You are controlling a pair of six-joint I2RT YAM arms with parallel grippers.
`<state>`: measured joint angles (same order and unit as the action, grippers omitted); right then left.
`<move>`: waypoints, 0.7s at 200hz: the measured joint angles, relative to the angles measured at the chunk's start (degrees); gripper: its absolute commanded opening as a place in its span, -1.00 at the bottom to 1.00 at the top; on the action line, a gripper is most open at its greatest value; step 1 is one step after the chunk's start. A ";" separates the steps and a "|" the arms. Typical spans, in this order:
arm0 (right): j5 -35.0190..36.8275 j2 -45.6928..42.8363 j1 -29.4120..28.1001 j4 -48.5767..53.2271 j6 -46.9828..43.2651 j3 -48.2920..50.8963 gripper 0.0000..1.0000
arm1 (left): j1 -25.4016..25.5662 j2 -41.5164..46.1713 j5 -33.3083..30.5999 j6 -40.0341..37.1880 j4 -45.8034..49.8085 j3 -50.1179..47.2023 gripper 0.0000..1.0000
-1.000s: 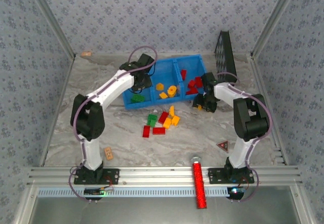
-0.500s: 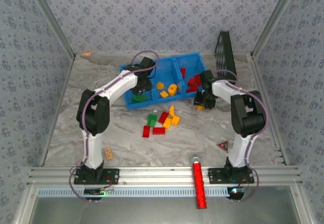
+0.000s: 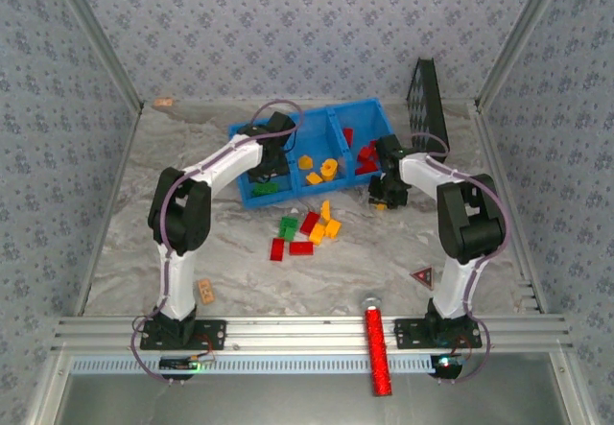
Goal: Sort the legos into containers by color
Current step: Pick up the lego from the middle-right of the table, then place the lego in the container.
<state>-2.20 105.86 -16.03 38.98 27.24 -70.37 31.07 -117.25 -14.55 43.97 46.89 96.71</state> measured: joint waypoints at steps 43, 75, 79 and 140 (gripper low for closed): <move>0.94 -8.33 -3.82 5.11 -0.63 -0.33 -0.53 | -0.26 2.12 1.29 -0.09 -0.87 -1.49 0.32; 1.40 -12.66 -6.14 8.81 -1.36 -5.09 -0.55 | -0.37 8.24 3.78 -1.77 -3.54 -3.15 0.34; 1.42 -12.72 -6.27 9.05 -1.49 -5.90 -0.55 | -0.37 9.20 4.28 -2.19 -3.96 -3.26 0.34; 2.67 -5.66 -10.45 10.80 -6.58 -23.58 -0.56 | -0.37 19.80 9.51 -8.46 -6.67 -6.43 0.37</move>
<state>0.47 100.20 -26.48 49.78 20.67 -93.95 30.70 -97.45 -5.04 35.51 40.23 90.28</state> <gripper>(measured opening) 0.225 0.683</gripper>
